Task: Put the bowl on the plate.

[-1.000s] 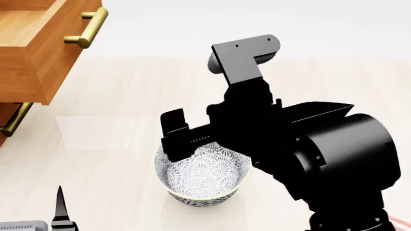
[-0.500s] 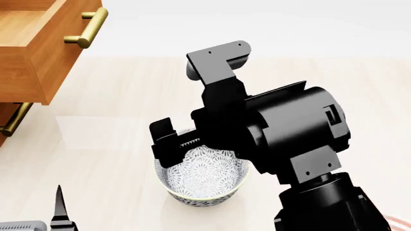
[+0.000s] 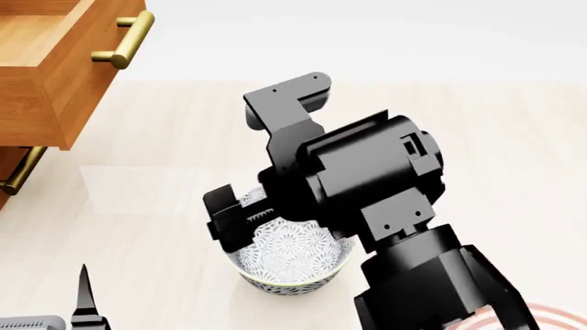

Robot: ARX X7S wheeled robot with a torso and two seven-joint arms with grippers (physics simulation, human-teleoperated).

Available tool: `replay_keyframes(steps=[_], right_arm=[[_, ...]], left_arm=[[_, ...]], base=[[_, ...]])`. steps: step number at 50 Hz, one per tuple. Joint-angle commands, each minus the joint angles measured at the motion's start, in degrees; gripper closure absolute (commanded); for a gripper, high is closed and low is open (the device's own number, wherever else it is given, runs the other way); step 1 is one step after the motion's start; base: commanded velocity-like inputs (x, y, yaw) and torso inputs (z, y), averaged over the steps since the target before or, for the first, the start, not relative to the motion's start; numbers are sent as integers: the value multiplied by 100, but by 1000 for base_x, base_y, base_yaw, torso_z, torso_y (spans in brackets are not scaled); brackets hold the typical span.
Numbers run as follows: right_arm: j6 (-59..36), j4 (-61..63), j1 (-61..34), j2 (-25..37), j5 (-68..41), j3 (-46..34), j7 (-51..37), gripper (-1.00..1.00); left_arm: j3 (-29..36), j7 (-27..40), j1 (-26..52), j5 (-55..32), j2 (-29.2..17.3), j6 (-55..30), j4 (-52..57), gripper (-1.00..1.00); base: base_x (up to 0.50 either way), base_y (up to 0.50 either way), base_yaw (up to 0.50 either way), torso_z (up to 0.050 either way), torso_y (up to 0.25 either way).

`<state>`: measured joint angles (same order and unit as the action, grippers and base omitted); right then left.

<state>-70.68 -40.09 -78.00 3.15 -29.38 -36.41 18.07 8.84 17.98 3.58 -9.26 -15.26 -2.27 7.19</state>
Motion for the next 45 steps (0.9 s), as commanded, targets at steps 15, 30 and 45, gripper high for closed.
replay_keyframes(steps=[15,30,45], right_arm=[[808,-1314,-330,-305,-714,-1319,257,-100],[1685,-1887,-627,-313,-3102,-3698,-189,-100],[2033,-1866,-755,-313,-4270,-4908,-392,-100]], left_arm=[[67,61,-12,-12,-53,-19,81,-100],[98,69,6,-34,-65,53,-3,-100],[98,99,-16,-70,-102,76,20,-100]], base=[[0,0,0,0,0],[0,0,0,0,0],[0,0,0,0,0]])
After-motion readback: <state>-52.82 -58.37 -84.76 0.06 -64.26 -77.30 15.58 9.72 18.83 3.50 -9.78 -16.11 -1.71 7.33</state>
